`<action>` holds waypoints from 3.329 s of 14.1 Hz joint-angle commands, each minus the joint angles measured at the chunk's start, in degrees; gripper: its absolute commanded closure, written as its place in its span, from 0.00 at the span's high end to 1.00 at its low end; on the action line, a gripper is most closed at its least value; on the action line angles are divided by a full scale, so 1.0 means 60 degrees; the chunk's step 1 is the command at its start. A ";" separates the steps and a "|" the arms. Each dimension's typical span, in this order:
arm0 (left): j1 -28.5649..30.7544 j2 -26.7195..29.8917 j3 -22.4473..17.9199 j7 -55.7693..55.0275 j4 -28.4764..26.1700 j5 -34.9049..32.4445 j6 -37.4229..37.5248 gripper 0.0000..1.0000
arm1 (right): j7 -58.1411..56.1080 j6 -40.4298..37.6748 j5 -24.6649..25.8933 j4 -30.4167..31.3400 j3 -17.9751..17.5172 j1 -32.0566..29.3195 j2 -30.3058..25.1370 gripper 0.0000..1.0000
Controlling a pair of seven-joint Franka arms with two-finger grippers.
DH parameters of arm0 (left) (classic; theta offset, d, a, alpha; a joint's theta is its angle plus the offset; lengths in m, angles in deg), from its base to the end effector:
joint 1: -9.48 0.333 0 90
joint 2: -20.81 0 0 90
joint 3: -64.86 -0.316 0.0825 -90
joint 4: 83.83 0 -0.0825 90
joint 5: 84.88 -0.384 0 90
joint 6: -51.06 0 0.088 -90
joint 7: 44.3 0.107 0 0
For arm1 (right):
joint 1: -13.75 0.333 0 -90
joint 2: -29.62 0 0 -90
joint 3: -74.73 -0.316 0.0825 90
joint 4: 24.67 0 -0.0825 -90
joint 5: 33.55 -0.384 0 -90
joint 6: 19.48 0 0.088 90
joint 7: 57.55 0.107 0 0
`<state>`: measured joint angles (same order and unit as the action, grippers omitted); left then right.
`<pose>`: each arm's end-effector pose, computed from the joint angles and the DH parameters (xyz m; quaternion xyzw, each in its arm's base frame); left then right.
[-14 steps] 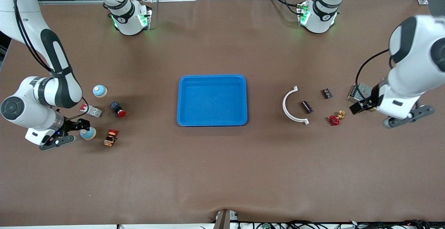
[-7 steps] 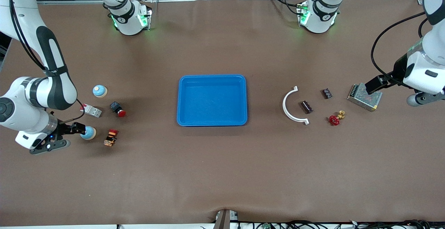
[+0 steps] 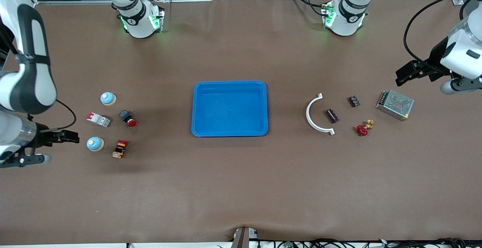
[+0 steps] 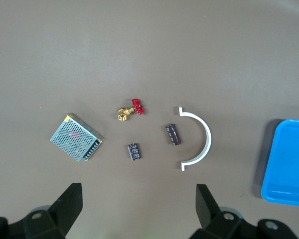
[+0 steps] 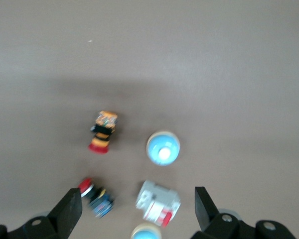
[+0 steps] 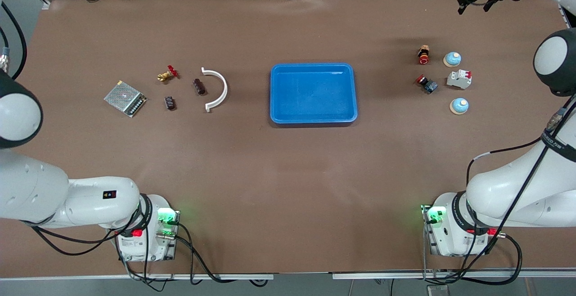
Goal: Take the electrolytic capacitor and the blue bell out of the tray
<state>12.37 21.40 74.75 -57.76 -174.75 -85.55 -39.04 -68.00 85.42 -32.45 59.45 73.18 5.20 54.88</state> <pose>0.5473 -0.0665 0.6227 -0.9984 -0.0563 0.0009 0.0070 0.6728 -0.0870 0.4205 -0.9987 -0.0318 0.0391 0.0026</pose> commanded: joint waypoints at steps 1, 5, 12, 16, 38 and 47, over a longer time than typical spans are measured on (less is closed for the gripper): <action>-0.0759 0.0882 -0.0679 0.0179 -0.0915 0.0154 -0.0320 1.00 | 0.0438 -0.0563 -0.0473 0.0042 0.0010 -0.0025 -0.0400 1.00; -0.0952 0.1146 -0.0901 0.0281 -0.0960 0.0154 -0.0276 1.00 | 0.0409 -0.0419 -0.0900 0.0013 0.0039 -0.0230 -0.0503 1.00; -0.1098 0.1103 -0.1033 0.0325 -0.0917 0.0154 -0.0291 1.00 | 0.2178 -0.1339 -0.0343 0.0116 -0.0019 0.0501 -0.1704 1.00; -0.1127 0.1045 -0.1033 0.0238 -0.0829 0.0052 -0.0496 1.00 | 0.2662 -0.1531 -0.0387 0.0116 -0.0034 0.0795 -0.1953 1.00; -0.0834 0.0957 -0.0916 0.0296 -0.0345 0.0023 0.0646 1.00 | 0.3163 -0.2044 -0.0417 0.0760 -0.0005 0.1396 -0.3549 1.00; -0.0878 0.1030 -0.0901 0.0325 -0.0389 0.0096 0.0485 1.00 | 0.3206 -0.2351 -0.0431 0.0863 -0.0210 0.1396 -0.4091 1.00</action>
<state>6.97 27.12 69.25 -57.12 -177.31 -85.52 -36.28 -49.92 72.08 -35.42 63.55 71.94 13.27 32.54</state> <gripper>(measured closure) 0.000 0.000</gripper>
